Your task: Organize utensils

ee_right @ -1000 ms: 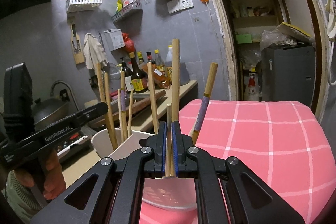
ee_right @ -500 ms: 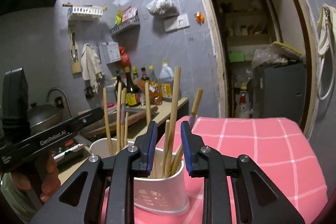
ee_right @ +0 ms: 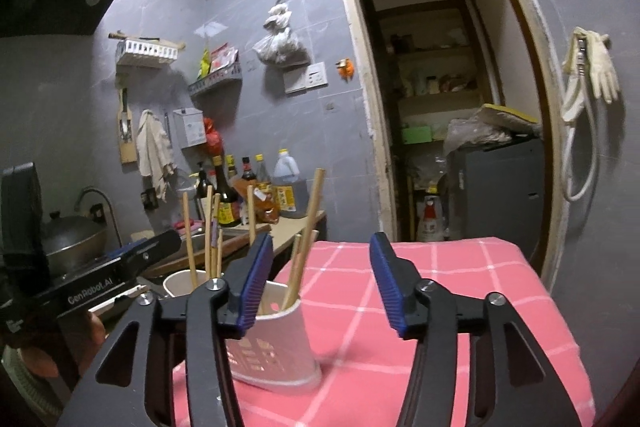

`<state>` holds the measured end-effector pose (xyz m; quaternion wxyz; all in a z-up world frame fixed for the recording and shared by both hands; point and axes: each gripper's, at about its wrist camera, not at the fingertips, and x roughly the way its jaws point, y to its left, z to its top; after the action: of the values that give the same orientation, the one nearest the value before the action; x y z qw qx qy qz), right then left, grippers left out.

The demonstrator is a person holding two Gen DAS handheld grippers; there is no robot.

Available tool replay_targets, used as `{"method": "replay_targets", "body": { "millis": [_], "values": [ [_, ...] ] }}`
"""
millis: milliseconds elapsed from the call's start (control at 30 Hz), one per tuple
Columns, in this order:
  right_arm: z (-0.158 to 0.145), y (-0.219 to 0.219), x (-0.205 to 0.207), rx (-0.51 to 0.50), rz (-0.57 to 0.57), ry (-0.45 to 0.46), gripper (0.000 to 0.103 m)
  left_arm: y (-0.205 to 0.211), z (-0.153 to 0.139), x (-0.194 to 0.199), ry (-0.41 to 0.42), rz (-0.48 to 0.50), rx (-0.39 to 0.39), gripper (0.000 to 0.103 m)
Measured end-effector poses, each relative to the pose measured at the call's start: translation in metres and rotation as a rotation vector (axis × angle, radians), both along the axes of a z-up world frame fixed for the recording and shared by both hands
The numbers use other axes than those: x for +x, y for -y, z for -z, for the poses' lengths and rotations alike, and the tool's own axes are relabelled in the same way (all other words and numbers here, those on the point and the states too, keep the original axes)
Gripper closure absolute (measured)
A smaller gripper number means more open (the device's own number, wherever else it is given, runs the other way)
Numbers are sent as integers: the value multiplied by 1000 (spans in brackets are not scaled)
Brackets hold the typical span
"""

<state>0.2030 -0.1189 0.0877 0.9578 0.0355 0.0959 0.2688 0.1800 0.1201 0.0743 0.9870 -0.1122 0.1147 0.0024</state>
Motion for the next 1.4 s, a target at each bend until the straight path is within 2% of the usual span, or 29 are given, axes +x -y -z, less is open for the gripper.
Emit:
{"method": "replay_targets", "body": {
  "millis": [100,167,200,367,467,633,867,1233,1400],
  "values": [
    [1,15,-12,1,26,0,48,11,2,-9,-1,8,1,36],
    [1,24,-21,-5,44,4,40,17,3,-16,5,14,2,30],
    [1,29,-26,-4,55,7,33,21,4,-20,7,18,3,29],
    [3,47,-48,-17,95,20,22,33,5,-38,19,23,5,15],
    [5,57,-62,-24,122,24,17,40,6,-50,27,20,8,10],
    [5,73,-84,-11,153,24,2,50,8,-71,36,9,30,5],
    [9,86,-114,-17,191,35,0,58,15,-101,48,-15,55,2],
    [34,92,-146,-52,259,75,0,62,48,-137,26,-90,88,2],
    [46,90,-158,-86,284,97,0,67,58,-153,50,-96,115,2]
  ]
}}
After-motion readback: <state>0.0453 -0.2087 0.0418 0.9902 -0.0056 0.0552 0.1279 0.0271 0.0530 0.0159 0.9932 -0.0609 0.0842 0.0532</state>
